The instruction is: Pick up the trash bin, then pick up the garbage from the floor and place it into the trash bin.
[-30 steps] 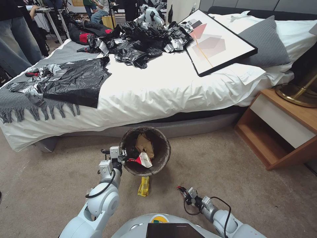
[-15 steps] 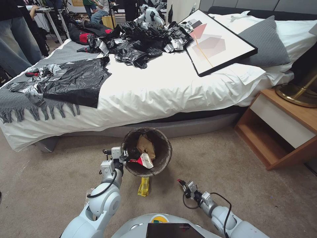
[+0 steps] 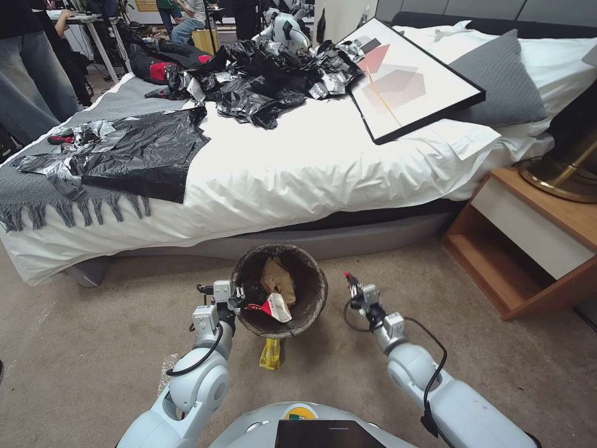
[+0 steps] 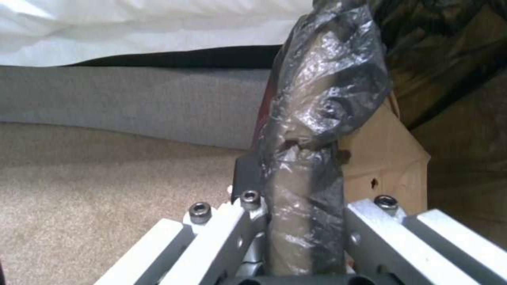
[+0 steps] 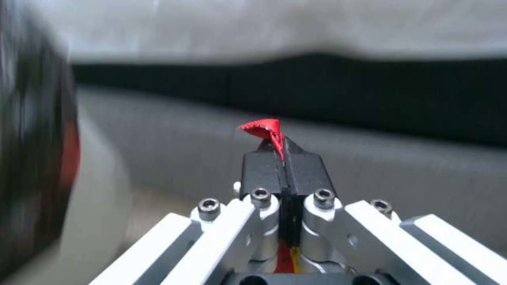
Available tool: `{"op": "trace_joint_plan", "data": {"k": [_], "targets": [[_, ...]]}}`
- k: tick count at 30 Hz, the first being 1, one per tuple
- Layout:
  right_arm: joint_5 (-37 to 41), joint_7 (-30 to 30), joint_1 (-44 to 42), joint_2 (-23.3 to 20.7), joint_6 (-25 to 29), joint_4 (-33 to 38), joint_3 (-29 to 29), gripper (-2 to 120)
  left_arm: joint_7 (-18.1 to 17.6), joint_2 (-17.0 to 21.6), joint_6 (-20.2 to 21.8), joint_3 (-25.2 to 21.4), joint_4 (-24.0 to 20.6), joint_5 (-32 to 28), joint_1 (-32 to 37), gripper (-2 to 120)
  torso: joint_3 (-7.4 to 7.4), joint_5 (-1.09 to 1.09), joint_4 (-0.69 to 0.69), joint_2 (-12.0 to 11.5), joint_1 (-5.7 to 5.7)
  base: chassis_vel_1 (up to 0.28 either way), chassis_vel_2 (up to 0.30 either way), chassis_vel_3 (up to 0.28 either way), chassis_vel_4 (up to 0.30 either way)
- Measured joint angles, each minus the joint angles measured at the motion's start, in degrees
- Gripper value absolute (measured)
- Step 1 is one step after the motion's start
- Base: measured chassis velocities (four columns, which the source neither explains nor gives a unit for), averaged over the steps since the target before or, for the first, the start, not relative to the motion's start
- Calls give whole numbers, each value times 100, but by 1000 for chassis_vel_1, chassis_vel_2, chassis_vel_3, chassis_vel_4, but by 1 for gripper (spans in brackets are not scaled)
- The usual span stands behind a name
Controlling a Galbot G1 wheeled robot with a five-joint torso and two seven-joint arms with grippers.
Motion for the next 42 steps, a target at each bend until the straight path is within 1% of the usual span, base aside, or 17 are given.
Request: {"op": "trace_joint_plan", "data": {"k": [2,3,5,6,7,11,13,15,17,19,20,22,23,25,27,31,42], "targets": [[15,156,16,12,-63,195,73,0,-3,2,2,7,0,0,0,3,0,0,0,0,0,0,0,0,0],[15,475,66,45,-168,504,183,0,-6,12,3,9,-1,-2,0,3,0,0,1,0,0,0,0,0,0],[15,838,140,83,-256,901,303,0,-10,34,5,10,-6,-6,9,3,0,0,1,0,0,0,0,0,0],[15,838,140,83,-256,901,303,0,-10,34,5,10,-6,-6,9,3,0,0,1,0,0,0,0,0,0],[23,1078,179,110,-286,1176,380,0,-10,45,6,10,-11,-7,16,3,0,0,1,0,0,0,0,0,0],[-14,1386,254,180,-279,1619,536,0,-10,63,6,13,-10,-7,22,3,0,0,0,0,0,0,0,0,0],[-25,1427,269,193,-264,1695,575,0,-10,65,6,17,-6,-7,23,3,0,1,0,0,0,0,0,0,0],[-59,1459,302,208,-158,2036,715,0,-9,79,6,32,18,-6,26,3,0,1,0,0,0,0,0,0,0],[-58,1413,307,203,-105,2186,749,0,-9,89,13,42,35,-9,23,3,0,1,0,0,0,0,0,0,0],[33,1131,317,166,26,2606,772,0,-9,98,48,74,49,-39,12,3,0,1,0,0,0,0,0,0,0],[33,1131,317,166,26,2606,772,0,-9,98,48,74,49,-39,12,3,0,1,0,0,0,0,0,0,0],[311,638,343,71,176,3061,680,0,-13,113,108,133,49,-81,8,3,0,0,0,0,0,0,0,0,0],[311,638,343,71,176,3061,680,0,-13,113,108,133,49,-81,8,3,0,0,0,0,0,0,0,0,0],[481,273,369,-53,222,3355,511,0,-29,115,159,172,52,-93,3,3,0,0,0,0,0,0,0,0,0],[504,196,379,-89,225,3407,463,0,-35,116,175,180,53,-101,3,3,0,0,0,0,0,0,0,0,0],[627,-317,419,-398,266,3685,163,0,-53,125,216,199,43,-119,6,3,0,1,0,0,0,0,0,0,0],[681,-754,526,-769,269,3779,-448,0,-70,82,231,200,42,-120,-18,3,0,0,0,0,0,0,0,0,0]]}}
